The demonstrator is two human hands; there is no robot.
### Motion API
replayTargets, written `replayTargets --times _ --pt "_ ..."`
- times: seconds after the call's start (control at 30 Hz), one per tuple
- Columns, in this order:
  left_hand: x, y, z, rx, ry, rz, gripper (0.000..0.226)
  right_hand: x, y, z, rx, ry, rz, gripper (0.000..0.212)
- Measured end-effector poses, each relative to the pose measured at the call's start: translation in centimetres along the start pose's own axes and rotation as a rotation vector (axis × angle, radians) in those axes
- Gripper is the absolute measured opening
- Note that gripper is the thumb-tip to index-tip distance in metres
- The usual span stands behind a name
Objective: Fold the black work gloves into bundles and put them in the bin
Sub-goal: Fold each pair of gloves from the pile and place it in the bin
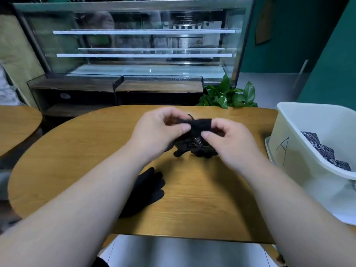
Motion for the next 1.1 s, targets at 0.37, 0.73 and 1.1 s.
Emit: replayTargets --times 0.37,0.73,1.1 --pt "11.7 -6.5 9.3 -0.369 -0.234 0.416 0.02 8.7 -3.0 -7.5 0.188 -0.072 0.409 0.046" --pt "6.9 -4.4 8.8 -0.271 0.023 0.215 0.033 8.3 -3.8 -7.8 0.248 0.109 0.124 0.01" --pt "-4.0 -0.3 15.7 -0.91 0.188 0.092 0.038 5.8 -3.4 -11.1 0.135 -0.213 -0.038 0.021"
Point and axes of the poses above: each hand's wrist, its own x-axis away from the middle knuckle, its own y-axis out of the back of the hand, z = x × y, the point moved 6 cm from there along -x, towards the middle knuckle, and after that the axes turned 5 degrees about -z, right-handed, at the moved point
